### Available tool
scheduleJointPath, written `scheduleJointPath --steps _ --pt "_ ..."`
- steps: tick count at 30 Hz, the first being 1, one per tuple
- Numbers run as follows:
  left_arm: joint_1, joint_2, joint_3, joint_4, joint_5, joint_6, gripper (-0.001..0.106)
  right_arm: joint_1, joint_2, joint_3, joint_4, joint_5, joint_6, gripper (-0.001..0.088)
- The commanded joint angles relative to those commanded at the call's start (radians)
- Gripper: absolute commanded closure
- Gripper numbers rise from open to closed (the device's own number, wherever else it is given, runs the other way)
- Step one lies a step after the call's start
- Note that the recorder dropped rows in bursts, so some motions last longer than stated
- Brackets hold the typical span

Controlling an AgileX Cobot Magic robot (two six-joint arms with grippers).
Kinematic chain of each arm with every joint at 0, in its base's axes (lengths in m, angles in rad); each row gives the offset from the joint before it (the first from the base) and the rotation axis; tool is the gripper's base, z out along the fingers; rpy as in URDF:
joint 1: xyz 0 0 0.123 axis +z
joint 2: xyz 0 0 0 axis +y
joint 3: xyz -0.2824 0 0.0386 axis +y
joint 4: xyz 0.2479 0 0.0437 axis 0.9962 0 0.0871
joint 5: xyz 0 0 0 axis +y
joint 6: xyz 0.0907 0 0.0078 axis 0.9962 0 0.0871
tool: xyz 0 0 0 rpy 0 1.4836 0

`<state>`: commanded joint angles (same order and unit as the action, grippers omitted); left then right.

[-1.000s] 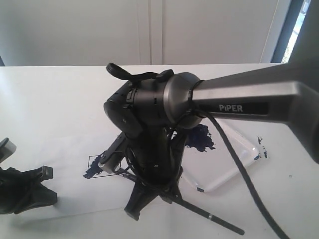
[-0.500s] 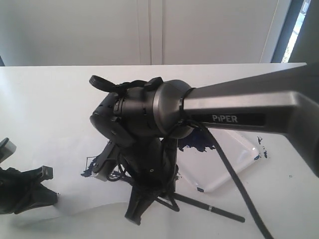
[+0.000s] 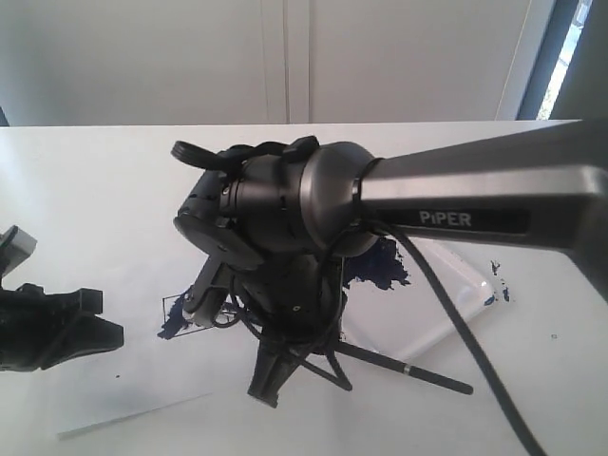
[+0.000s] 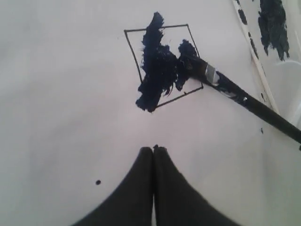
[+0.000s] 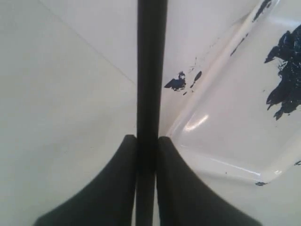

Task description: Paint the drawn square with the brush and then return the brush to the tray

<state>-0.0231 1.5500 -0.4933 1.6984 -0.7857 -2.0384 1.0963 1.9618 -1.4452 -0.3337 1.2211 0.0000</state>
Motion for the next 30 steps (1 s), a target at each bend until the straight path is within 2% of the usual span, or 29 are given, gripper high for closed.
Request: scheduleJointPath --steps 5,15,23,30 --pt "0.0 0.041 -0.008 0.032 0.052 -0.04 0.105 0.002 -0.003 0.0 0.071 0.0 -0.024 0.0868" --pt "0.0 0.183 -0.008 0.046 0.059 -0.072 0.105 0.002 -0.003 0.0 0.116 0.0 -0.024 0.0868" --pt "0.0 0.185 -0.008 0.045 0.051 -0.072 0.105 0.002 0.006 0.0 0.114 0.0 -0.024 0.0868" --pt "0.0 0.185 -0.008 0.046 0.046 -0.072 0.105 0.002 0.071 0.0 0.109 0.0 -0.024 0.0868"
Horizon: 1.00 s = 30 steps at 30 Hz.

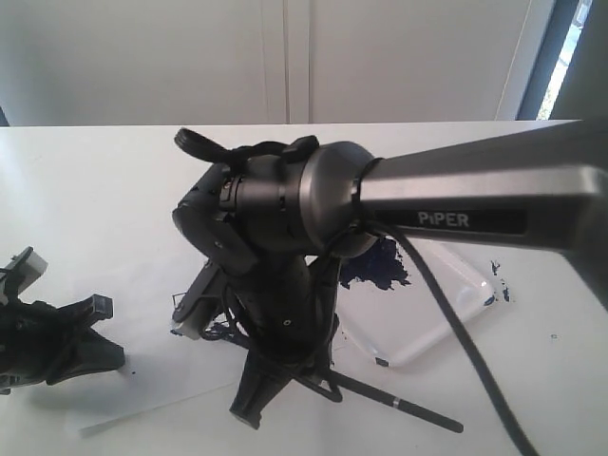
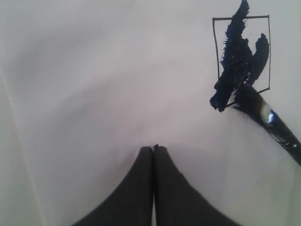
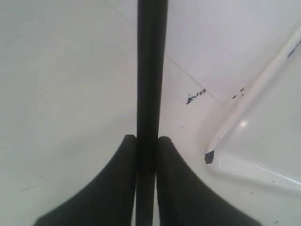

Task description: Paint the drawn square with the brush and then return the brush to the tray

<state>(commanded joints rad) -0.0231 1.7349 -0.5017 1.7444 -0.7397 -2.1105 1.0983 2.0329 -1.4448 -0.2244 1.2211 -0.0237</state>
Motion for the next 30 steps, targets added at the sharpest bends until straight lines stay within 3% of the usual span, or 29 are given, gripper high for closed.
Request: scheduleJointPath --steps 18,30 --pt "0.0 0.0 0.0 0.0 0.0 -0.001 0.105 -0.006 0.006 0.0 -0.092 0.0 0.024 0.0868" --pt "0.0 0.0 0.0 0.0 0.0 -0.001 0.105 -0.06 0.006 0.0 -0.092 0.0 0.024 0.0868"
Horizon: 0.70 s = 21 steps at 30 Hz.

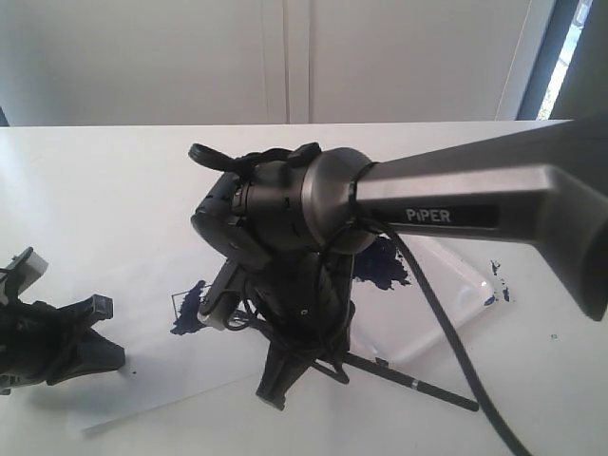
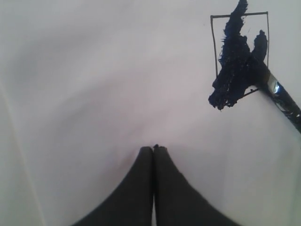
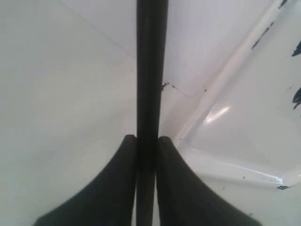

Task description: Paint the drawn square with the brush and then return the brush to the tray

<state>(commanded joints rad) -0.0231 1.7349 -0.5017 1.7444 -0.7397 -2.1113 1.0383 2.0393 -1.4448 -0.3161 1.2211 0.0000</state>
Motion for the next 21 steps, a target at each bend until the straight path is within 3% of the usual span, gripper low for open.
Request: scheduleJointPath --steps 9,21 --pt "0.0 0.0 0.0 0.0 0.0 0.0 0.105 0.004 -0.002 0.0 0.087 0.0 -0.007 0.0868" --pt "0.0 0.0 0.0 0.0 -0.002 0.0 0.105 0.048 -0.002 0.0 0.102 0.0 -0.023 0.0868"
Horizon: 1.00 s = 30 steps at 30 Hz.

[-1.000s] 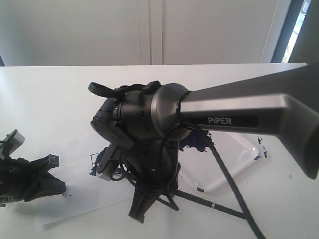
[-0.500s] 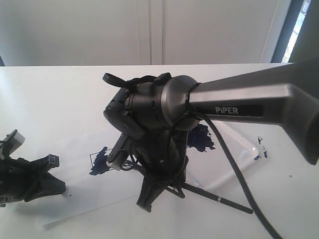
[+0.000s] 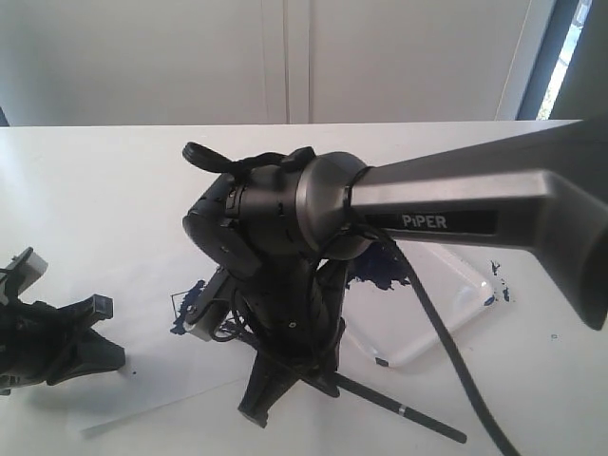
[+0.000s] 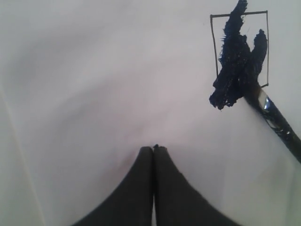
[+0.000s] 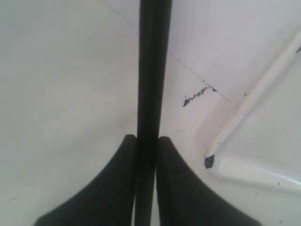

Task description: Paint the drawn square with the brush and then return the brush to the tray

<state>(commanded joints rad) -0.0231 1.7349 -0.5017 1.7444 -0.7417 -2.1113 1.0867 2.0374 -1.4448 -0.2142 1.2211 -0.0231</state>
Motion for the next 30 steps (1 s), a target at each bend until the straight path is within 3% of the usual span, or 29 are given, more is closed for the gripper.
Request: scheduleJointPath --steps 7,16,22,30 --pt "0.0 0.0 0.0 0.0 -0.014 0.0 0.105 -0.004 0.0 0.0 -0.117 0.0 0.011 0.0868" --pt "0.0 0.0 0.0 0.0 -0.015 0.0 0.105 -0.065 0.0 0.0 -0.118 0.0 0.023 0.0868" --pt "0.0 0.0 0.0 0.0 -0.016 0.0 0.105 -0.048 0.0 -0.017 -0.09 0.0 0.023 0.0868" --pt "0.0 0.0 0.0 0.0 -0.016 0.0 0.105 -0.01 0.002 -0.129 -0.061 0.0 0.023 0.0868"
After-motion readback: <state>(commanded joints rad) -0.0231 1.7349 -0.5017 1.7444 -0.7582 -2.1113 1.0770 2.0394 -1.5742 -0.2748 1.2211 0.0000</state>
